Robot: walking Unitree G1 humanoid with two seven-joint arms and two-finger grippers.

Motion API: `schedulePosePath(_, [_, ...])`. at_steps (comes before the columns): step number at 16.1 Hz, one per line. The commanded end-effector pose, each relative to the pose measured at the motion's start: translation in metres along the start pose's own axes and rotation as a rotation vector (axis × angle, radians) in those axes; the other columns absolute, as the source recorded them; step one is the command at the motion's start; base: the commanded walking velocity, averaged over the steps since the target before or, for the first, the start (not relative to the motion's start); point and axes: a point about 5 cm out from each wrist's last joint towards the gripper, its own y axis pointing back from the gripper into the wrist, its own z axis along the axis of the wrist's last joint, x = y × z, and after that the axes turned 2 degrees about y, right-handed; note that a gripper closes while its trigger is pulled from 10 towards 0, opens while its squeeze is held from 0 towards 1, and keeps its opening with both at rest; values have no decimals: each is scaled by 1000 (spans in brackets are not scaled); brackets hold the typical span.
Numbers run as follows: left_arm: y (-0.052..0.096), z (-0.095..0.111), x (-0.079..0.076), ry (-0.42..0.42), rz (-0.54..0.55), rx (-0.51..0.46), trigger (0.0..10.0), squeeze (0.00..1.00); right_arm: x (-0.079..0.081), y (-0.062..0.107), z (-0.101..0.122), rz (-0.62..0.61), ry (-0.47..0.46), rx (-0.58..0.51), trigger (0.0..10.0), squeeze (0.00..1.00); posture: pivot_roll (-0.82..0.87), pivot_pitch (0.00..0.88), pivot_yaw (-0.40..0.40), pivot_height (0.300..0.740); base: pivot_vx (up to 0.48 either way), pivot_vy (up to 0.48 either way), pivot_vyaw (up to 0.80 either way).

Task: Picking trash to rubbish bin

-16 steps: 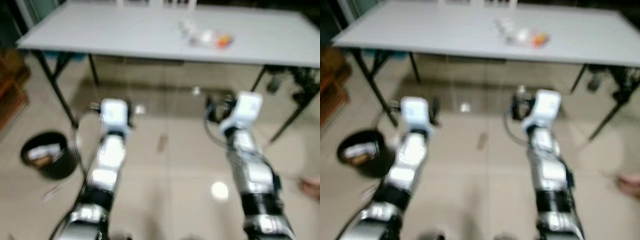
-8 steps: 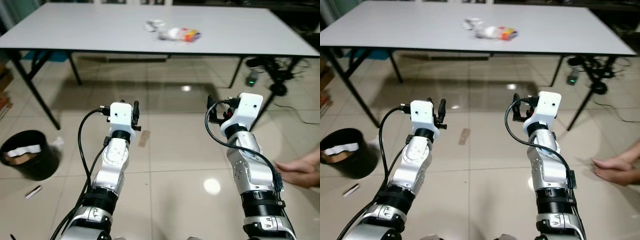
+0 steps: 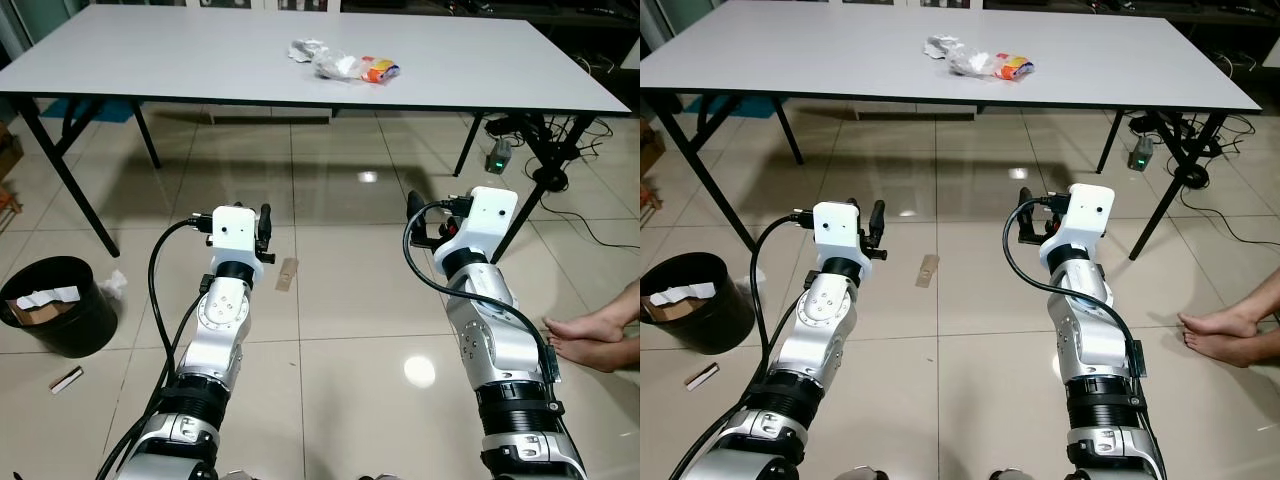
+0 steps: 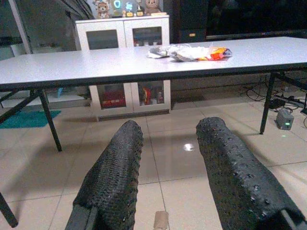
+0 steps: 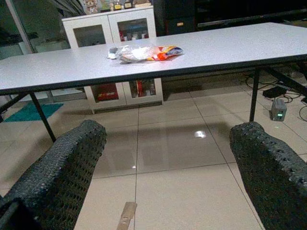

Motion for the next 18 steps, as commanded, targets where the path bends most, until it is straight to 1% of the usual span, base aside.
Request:
schedulePosePath(1, [1,-1,-2,3,-5,0,10000,0,-2,-1,1,-4,-3,-2,10000,0,-44,65,-12,740,0,0,0])
schedulePosePath(3, [0,-1,-1,20,-4,10,10000,0,-2,-1,1,-4,7,2,10000,0,-45,64,-13,740,0,0,0])
schedulePosePath(4, [0,0,-1,23,-6,7,10000,0,-2,-2,1,-3,8,3,10000,0,-42,64,-13,740,326,0,0])
schedulePosePath(11, [0,1,0,21,-16,9,10000,0,-2,-2,1,-7,-2,10,10000,0,-43,63,-11,740,480,0,0])
schedulePosePath(14, [-1,1,-1,21,-19,8,10000,0,-2,-3,2,-5,-8,9,10000,0,-43,62,-10,740,480,0,-717])
schedulePosePath(15, [-1,1,-1,20,-19,6,10000,0,-1,-3,3,-2,6,-2,10000,0,-42,62,-11,740,480,0,0])
schedulePosePath(18, [-1,1,-1,18,-17,5,10000,0,-1,-3,2,-4,6,1,10000,0,-44,63,-10,740,480,0,0])
